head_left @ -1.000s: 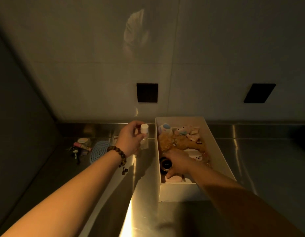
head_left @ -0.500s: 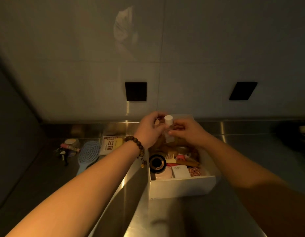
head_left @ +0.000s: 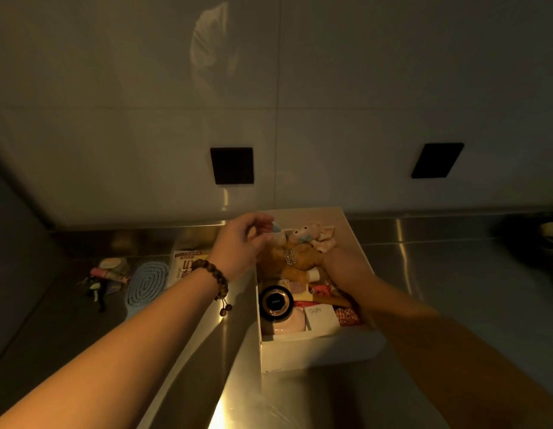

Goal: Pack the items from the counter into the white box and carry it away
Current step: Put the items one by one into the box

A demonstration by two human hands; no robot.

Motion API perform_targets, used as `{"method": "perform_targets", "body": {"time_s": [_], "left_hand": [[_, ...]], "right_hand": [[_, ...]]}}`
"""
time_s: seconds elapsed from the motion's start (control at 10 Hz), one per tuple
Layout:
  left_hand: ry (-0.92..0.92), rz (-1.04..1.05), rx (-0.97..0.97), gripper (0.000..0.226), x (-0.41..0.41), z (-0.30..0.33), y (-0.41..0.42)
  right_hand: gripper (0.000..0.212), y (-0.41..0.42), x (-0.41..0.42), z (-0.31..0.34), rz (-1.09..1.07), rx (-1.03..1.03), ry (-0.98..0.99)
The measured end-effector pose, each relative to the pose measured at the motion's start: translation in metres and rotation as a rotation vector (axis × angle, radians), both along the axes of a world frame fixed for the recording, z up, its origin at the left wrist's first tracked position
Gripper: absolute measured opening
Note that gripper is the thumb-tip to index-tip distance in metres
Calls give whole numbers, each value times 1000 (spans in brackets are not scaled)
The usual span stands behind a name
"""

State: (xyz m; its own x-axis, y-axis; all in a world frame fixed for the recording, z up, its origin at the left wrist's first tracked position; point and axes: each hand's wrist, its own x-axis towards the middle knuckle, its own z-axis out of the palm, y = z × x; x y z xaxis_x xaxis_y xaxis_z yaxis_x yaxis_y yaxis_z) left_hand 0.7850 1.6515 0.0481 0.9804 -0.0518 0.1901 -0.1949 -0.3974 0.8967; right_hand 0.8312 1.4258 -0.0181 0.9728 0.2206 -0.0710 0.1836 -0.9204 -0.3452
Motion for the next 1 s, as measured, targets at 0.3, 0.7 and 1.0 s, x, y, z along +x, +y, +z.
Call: {"method": "perform_targets", "body": {"time_s": [0.3, 0.7, 1.0], "left_hand": [[25, -19, -63, 28, 2, -1, 0], [25, -148, 62, 82, -2, 4, -29], [165, -173, 700, 127, -15, -59, 8]], "right_hand": [[20, 10, -5, 8, 20, -2, 181], [28, 21, -31, 50, 144, 672, 107], [18, -16, -23, 24, 20, -155, 107]]}}
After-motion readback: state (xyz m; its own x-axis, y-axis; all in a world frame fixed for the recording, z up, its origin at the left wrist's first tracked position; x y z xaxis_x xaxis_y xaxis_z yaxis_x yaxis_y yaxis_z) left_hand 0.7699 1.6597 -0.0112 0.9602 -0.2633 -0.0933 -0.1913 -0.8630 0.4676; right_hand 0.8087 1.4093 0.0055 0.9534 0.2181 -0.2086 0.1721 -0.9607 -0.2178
